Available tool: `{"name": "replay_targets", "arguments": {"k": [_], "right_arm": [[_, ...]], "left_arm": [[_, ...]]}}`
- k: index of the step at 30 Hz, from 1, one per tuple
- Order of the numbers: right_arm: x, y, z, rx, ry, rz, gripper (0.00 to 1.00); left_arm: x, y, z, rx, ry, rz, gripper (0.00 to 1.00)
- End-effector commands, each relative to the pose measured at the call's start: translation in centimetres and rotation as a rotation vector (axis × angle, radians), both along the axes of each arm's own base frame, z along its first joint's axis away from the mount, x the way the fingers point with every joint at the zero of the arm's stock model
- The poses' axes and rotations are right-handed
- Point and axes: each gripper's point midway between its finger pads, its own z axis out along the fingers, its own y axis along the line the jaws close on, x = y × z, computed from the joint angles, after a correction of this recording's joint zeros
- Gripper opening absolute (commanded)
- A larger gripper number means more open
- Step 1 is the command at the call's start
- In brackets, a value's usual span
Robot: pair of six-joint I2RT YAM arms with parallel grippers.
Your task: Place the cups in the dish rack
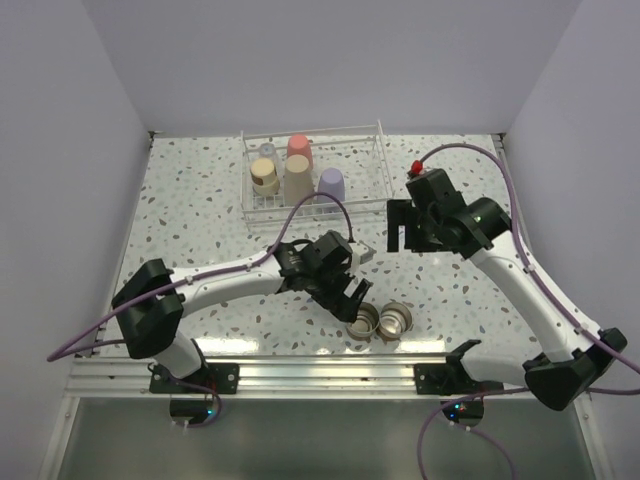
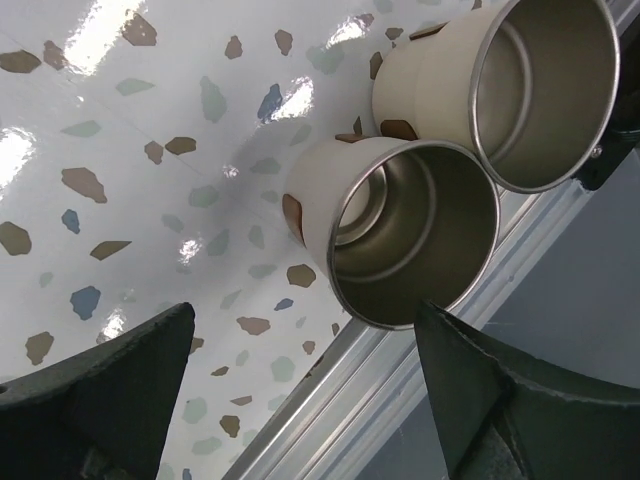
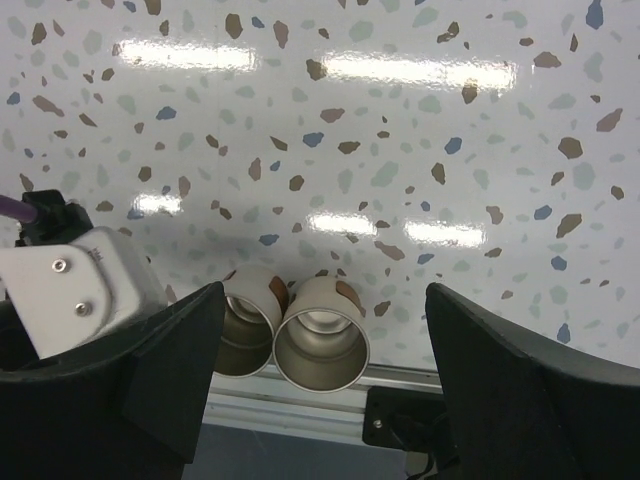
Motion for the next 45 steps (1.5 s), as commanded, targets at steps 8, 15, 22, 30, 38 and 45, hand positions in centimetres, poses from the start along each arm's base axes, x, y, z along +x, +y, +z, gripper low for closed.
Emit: {"name": "replay_targets", "arguments": {"k": [8,15,22,30,38,45], "right_arm": [[-1.8,-1.4,0.4,0.023,-0.027,-0.019,0.86],[-1.8,-1.5,0.5,0.012,-0.032,-0.002,0.86],[-1.4,-0.9,1.2,0.027,-0.042,0.015,0.86],[0.7,0.1,5.7,0.115,-0.126,0.02,0.93],[2.0,5.3,13.0,0.495,-0.208,0.2,0.98],[1.6,11.9,20.5,0.997,-0.18,0.363,0.98]], "left_arm": [[0.2,-3.8,-0.9,-0.042,0.003,0.026,0.78],[1.1,-4.4,0.0,-0.058,-0.036,0.067,0.08],[2.0,-3.4,1.3,-0.042,-0.088,0.107,0.0],[6.5,0.2,5.8,-0.151,-0.158,0.235,0.0],[13.1,4.6,17.4,-0.379,-0.332,0.351,0.0],[17.6,7.6,28.9,-0.777,-0.43,0.362,0.0]]}}
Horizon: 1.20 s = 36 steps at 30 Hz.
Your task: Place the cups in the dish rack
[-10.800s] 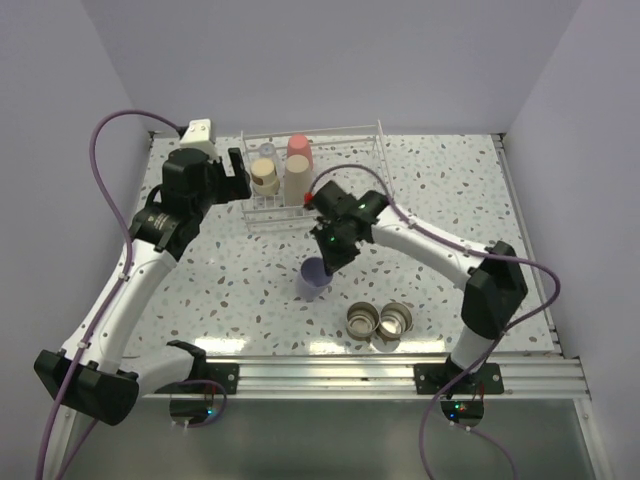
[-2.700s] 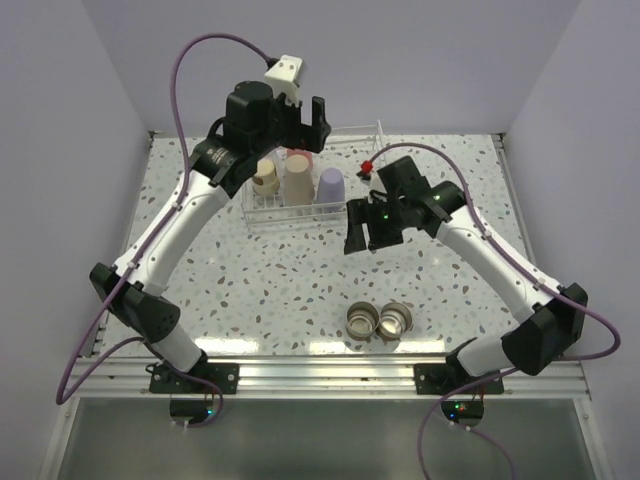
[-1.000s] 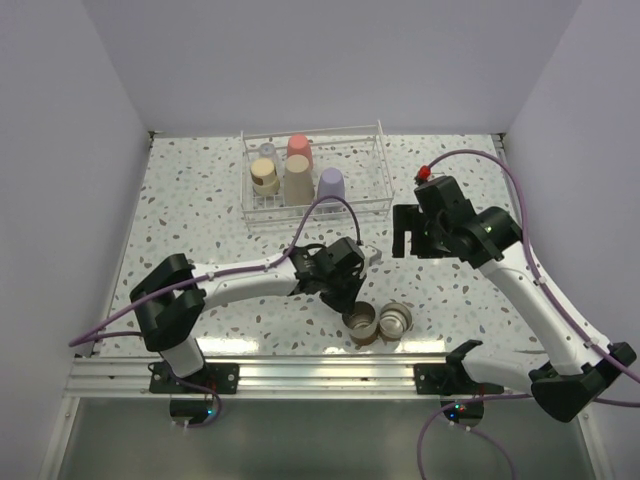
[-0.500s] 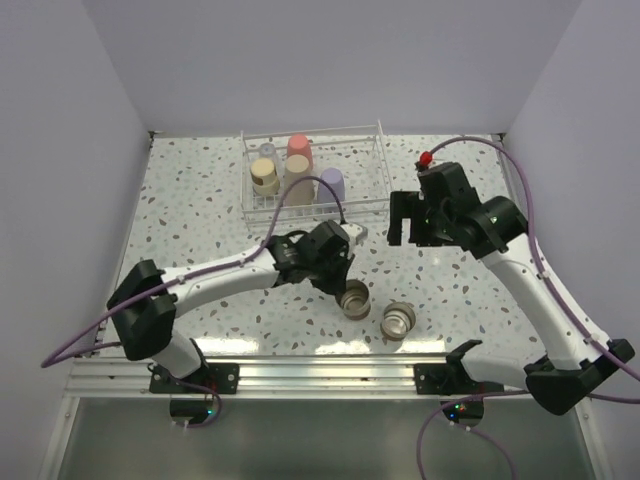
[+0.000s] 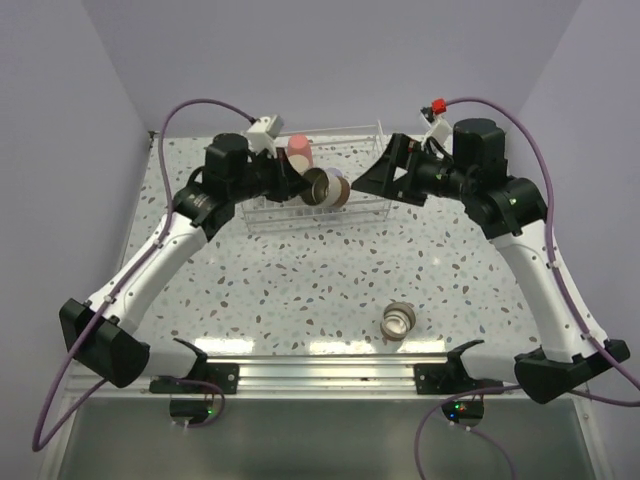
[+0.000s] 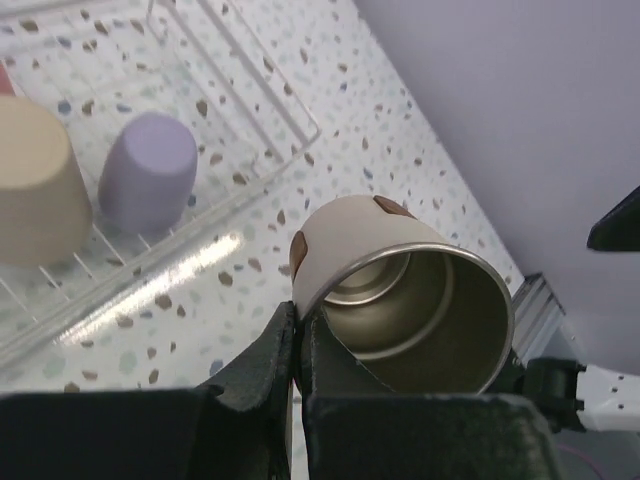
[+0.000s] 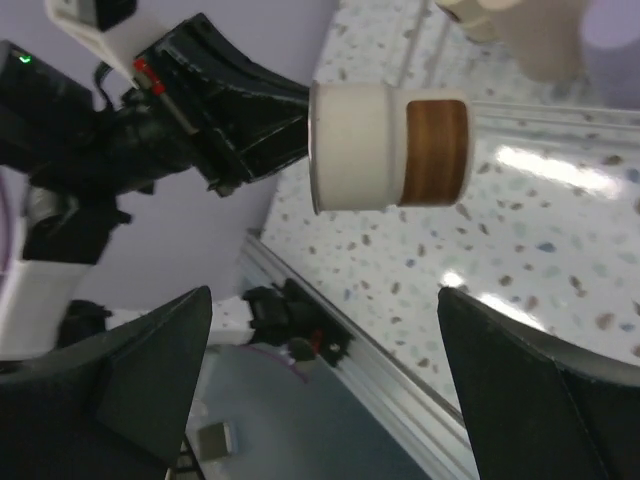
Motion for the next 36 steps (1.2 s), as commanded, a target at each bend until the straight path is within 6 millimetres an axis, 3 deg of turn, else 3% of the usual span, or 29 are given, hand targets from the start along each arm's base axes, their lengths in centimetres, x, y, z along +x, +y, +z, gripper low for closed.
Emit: {"name": "replay_targets", "arguments": {"k": [1,2,4,5,7,8,16,20,36], "right_arm": [[-0.6,4.2,6.9,0.352,-0.016,0.184,0.98],[-0.1,4.7,8.5,0.409,-0.065,0.205,0.98],[0.4,5.3,9.5,0.468,-0.029,0.213,0.98],[1.1,5.6,9.8,0.475,-0.035,0.214,0.98],[1.7,5.8,9.9,0.474,-0.026,0.207,0.98],[2.2,6.2,9.3,0.472,-0.007,0.211,0.98],[4.2,7.2,10.0,0.569,0.029,0.204,0.98],[4.6,7.5,10.3,0.587,0.04,0.207,0.98],[3.9,8.8,10.3,0.614,0.066,0.261,0.98]], "left_arm": [[-0.3,0.2,8.5,-0.273,-0.168,-0.134,0.0],[-0.1,0.4,10.8,-0.356,-0.22,-0.141,0.0],[0.0,1.7,11.1,-0.419,-0.223,-0.155,0.0],[-0.3,1.9,12.8,-0.486,-0.255,-0.168,0.0],[-0.5,2.8,12.9,-0.536,-0.262,-0.183,0.0],[-1.0,3.0,14.3,-0.587,-0.295,-0.205,0.0],[-2.4,4.4,15.9,-0.704,-0.345,-0.277,0.0],[-2.6,4.5,15.9,-0.727,-0.338,-0.29,0.0],[-0.3,4.2,14.1,-0.741,-0.271,-0.25,0.0]]}}
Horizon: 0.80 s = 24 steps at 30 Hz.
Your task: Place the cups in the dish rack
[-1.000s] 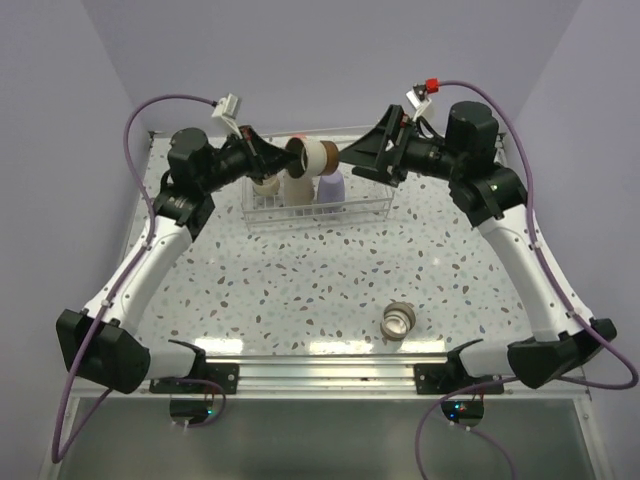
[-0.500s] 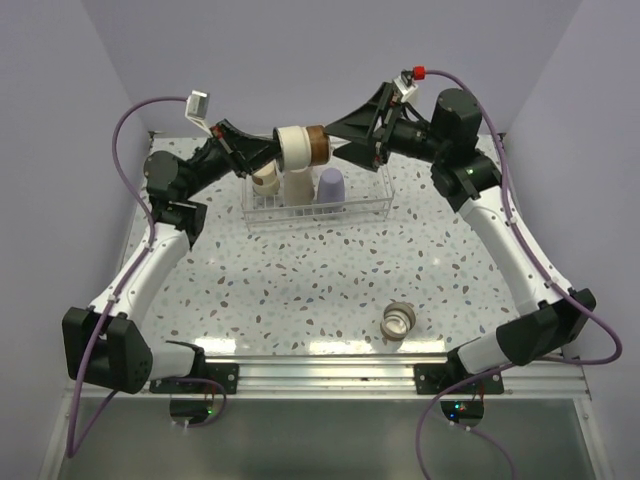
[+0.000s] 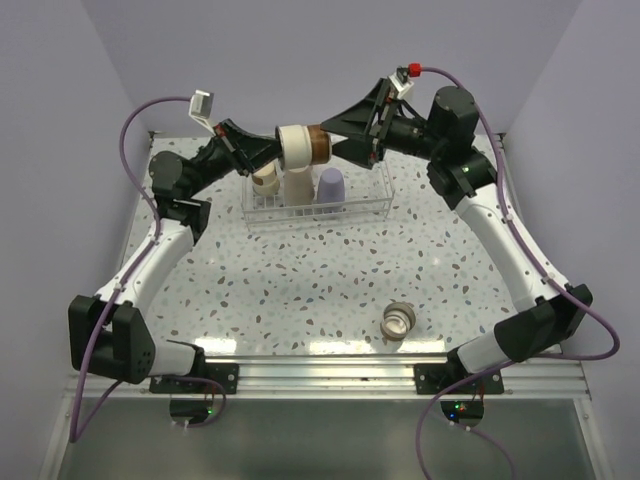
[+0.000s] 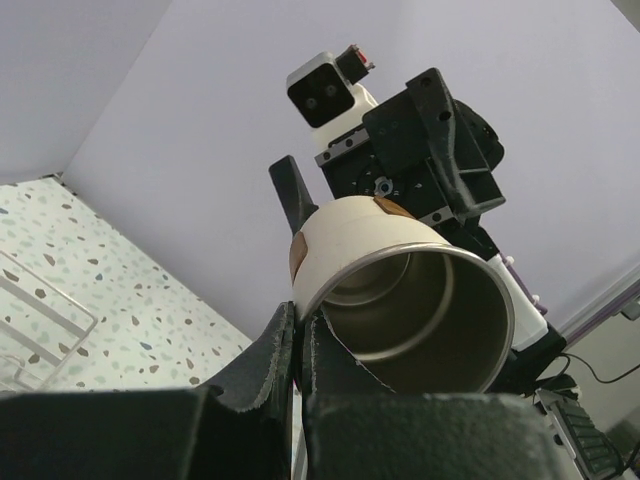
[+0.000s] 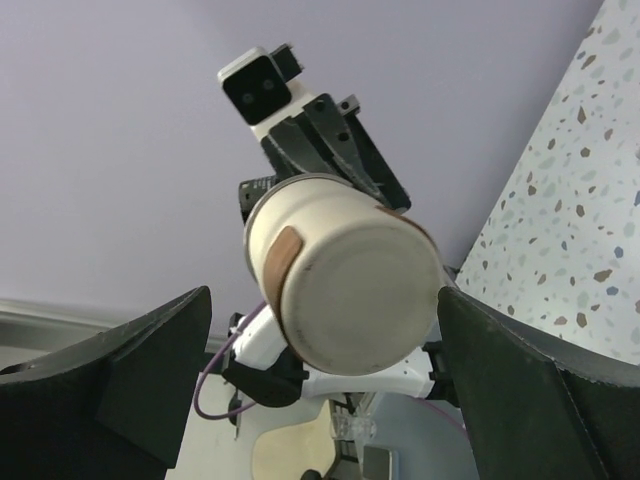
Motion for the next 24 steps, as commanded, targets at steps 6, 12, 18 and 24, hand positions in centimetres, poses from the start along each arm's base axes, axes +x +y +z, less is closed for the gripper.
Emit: {"name": "replay_targets", "arguments": {"k": [6,12,18,24], "right_arm": [[-1.4,1.7,1.9,0.069,-0.048,0.09,0.98],[-1.4,2.1,1.2,0.047,-0.049,0.094,0.98],[-1.1,2.1,-0.2,0.014,-0.019,0.088,0.98],[-0.9,2.4,-0.3,0.027,0.001,0.095,0.98]], "left_arm": [[0.4,0.2,0.6,-0.028,-0.034,0.007,0.0],[-0.4,0.3,1.8,-0.067,-0.07,-0.015,0.0],[-1.4,0.4,3.2,-0.097,-0.116,-0.033,0.0],[-1.7,0.5,3.3,-0.103,-0.127,-0.042,0.0]]}}
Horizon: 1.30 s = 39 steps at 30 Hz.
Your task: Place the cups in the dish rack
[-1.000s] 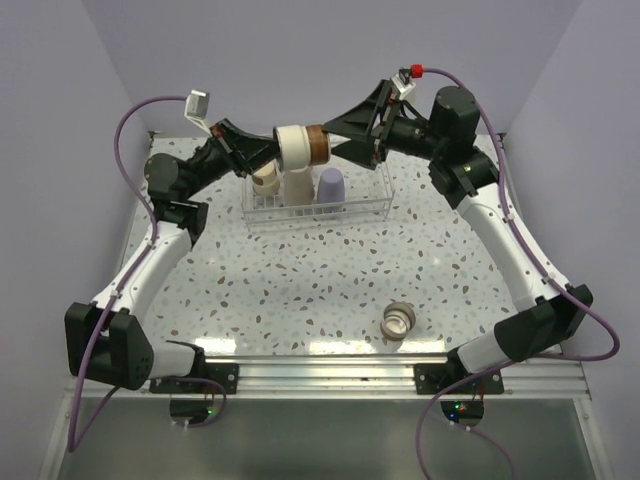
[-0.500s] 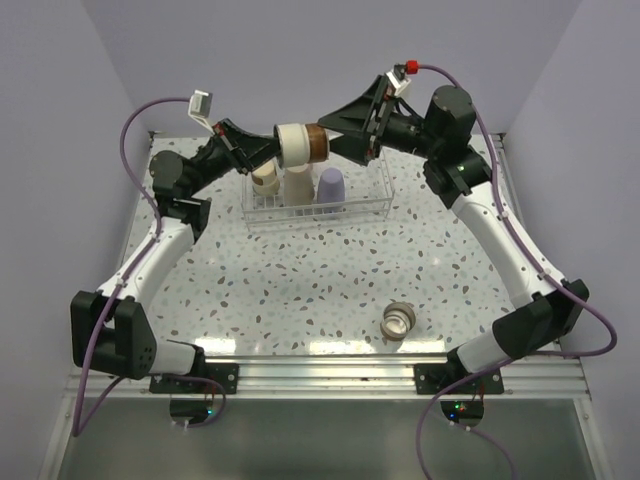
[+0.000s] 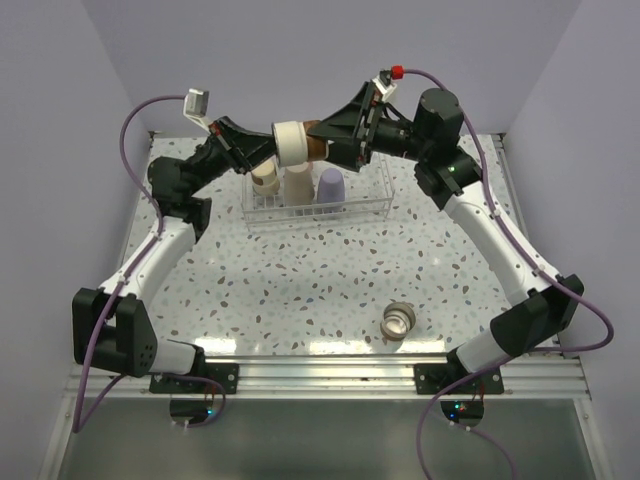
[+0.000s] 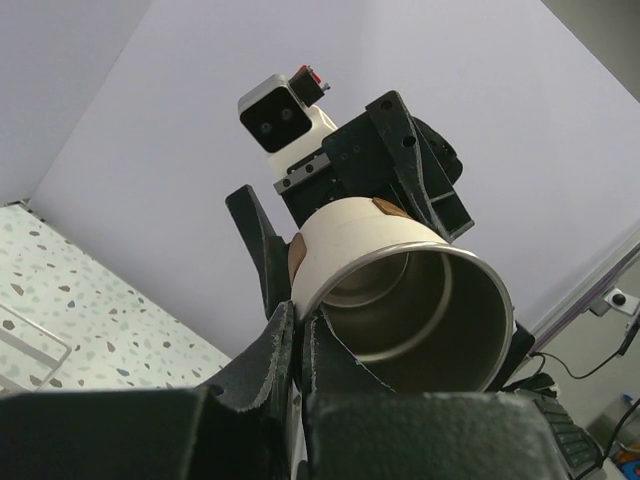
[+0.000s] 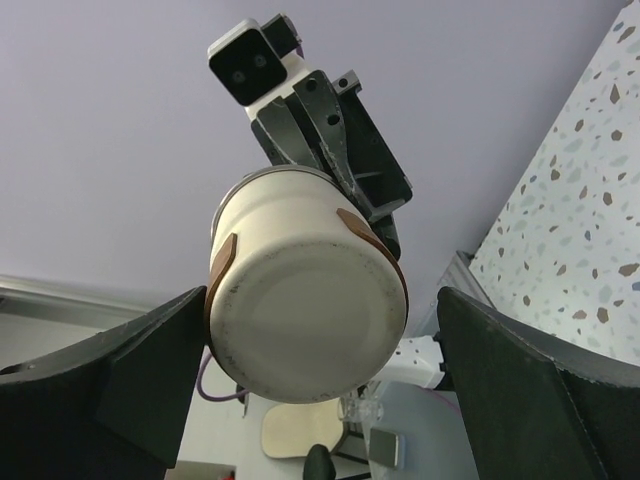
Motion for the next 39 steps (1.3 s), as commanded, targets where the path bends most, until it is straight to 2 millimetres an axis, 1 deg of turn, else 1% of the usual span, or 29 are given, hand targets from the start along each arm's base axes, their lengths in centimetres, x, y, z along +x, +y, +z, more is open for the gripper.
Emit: {"name": "replay_targets", "arguments": {"k": [1,3,6,7,10,11,13,14,17,18,19,20,21,22,24,25,27,28,29,31,32,33,35,39], "right_arm": [[-0.2,0.2,0.3,0.019,-0.009,0.024,0.97],[-0.2,0.3,0.5,0.034,0.013,0.03,0.96],[-0.3,0.4,1.2,0.065,-0.002,0.04,0.87],[-0.3,0.5,1.3,0.072,-0.009,0.044,0.8],[-0.7,0.7,1.9,0.088,-0.022,0.06,0.65],[-0.9,0.9,2.0,0.092,-0.024,0.066,0.52],[-1.1,0.8,2.3,0.099,-0.031,0.072,0.42],[-1.2,0.9,2.3,0.1,-0.032,0.074,0.31],[-1.5,0.9,2.4,0.095,-0.039,0.077,0.16],[-1.4,0.8,2.3,0.092,-0.04,0.074,0.08],[-1.4,0.8,2.0,0.082,-0.029,0.073,0.04],[-1.5,0.8,2.0,0.077,-0.039,0.072,0.01],[-1.4,0.7,1.9,0.073,-0.038,0.065,0.0],[-1.3,0.7,1.6,0.064,-0.029,0.061,0.0],[-1.3,0.8,1.6,0.056,-0.038,0.062,0.0],[-1.4,0.7,1.6,0.048,-0.037,0.061,0.0],[-0.8,0.5,1.5,0.038,-0.049,0.046,0.0],[-0.7,0.4,1.6,0.031,-0.044,0.038,0.0],[-0.2,0.1,1.6,0.028,-0.044,0.024,0.0],[0.4,-0.3,2.0,0.028,-0.049,0.005,0.0],[1.0,-0.8,1.9,0.019,-0.051,-0.013,0.0],[1.2,-1.1,1.9,0.014,-0.054,-0.018,0.0],[2.3,-1.9,1.5,-0.007,-0.048,-0.043,0.0],[3.7,-3.4,0.4,-0.048,-0.044,-0.083,0.0]], "left_arm": [[-1.6,0.3,2.2,-0.042,-0.096,-0.008,0.0],[-1.7,0.4,2.1,-0.05,-0.093,-0.008,0.0],[-1.7,0.4,2.0,-0.056,-0.091,-0.007,0.0],[-1.6,0.4,2.0,-0.057,-0.089,-0.004,0.0],[-1.5,0.4,1.9,-0.057,-0.086,-0.002,0.0],[-1.5,0.4,1.9,-0.057,-0.083,-0.001,0.0],[-1.1,0.4,1.4,-0.05,-0.067,0.003,0.0],[-1.0,0.4,1.2,-0.047,-0.06,0.004,0.0],[-0.5,0.2,0.7,-0.032,-0.042,0.011,0.0],[-0.4,0.2,0.5,-0.026,-0.037,0.014,0.02],[0.0,0.2,0.1,-0.015,-0.025,0.023,0.09],[0.0,0.2,0.0,-0.007,-0.021,0.027,0.14],[0.2,0.1,-0.3,0.003,-0.014,0.031,0.21],[0.3,0.0,-0.6,0.017,-0.011,0.036,0.33],[0.5,0.2,-1.0,0.033,-0.004,0.054,0.49],[0.9,0.2,-1.6,0.052,0.011,0.073,0.6],[1.1,0.3,-1.9,0.074,0.023,0.095,0.69],[1.6,0.3,-2.7,0.1,0.044,0.114,0.72],[1.6,0.4,-2.8,0.113,0.047,0.121,0.73],[2.2,0.6,-3.9,0.148,0.077,0.149,0.75],[2.1,0.7,-3.9,0.154,0.079,0.16,0.75],[2.2,0.8,-4.4,0.169,0.101,0.168,0.76],[2.3,1.2,-4.4,0.186,0.092,0.198,0.77],[2.6,1.7,-5.7,0.226,0.118,0.22,0.8]]}}
